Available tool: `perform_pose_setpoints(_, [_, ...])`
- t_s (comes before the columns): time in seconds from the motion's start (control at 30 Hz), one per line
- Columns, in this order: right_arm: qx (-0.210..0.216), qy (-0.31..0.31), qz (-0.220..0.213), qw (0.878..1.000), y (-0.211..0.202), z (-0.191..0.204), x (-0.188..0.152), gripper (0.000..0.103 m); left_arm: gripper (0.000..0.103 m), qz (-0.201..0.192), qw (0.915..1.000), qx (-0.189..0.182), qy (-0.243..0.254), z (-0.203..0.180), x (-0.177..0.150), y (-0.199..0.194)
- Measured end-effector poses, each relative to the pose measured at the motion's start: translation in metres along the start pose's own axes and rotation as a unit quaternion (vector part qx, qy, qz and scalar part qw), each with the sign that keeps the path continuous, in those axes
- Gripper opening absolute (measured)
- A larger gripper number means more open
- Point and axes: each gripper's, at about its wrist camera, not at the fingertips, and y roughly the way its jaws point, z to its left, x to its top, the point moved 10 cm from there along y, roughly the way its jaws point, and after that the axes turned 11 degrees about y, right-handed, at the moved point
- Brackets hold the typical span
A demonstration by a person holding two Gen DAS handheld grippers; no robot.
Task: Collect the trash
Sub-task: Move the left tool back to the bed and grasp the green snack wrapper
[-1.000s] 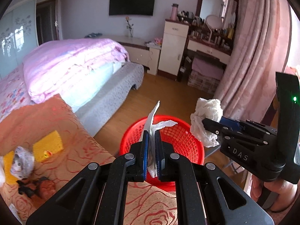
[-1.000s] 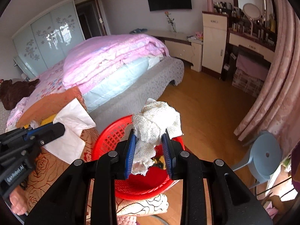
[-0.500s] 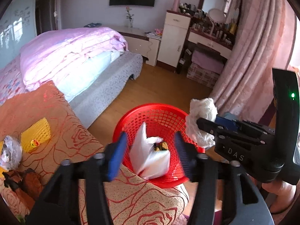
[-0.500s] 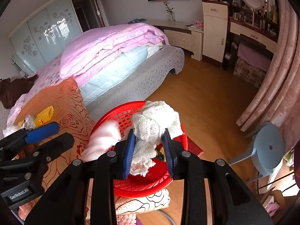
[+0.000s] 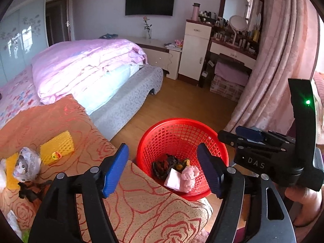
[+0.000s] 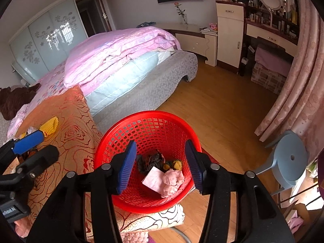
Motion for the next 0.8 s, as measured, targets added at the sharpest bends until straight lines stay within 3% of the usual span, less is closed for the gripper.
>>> perform_pose_setpoints(0.33, [0.003,-0.019,-0.008,1.000,-0.004,0.011,-0.001,0.050,0.072,-0.012,0.9993,0.021,-0.028,0.022,-0.010,-0.019])
perform_pose_setpoints(0.47, [0.005,-0.025,-0.017,1.000,-0.008,0.017,-0.003,0.058,0.072,-0.013,0.9986,0.038,-0.034,0.030,-0.015,-0.026])
perform_pose_setpoints(0.8, [0.019,-0.050,-0.022,0.998,-0.011,0.042,-0.013,0.062,0.077,-0.025,0.9938,0.100,-0.043,0.057,-0.024,-0.064])
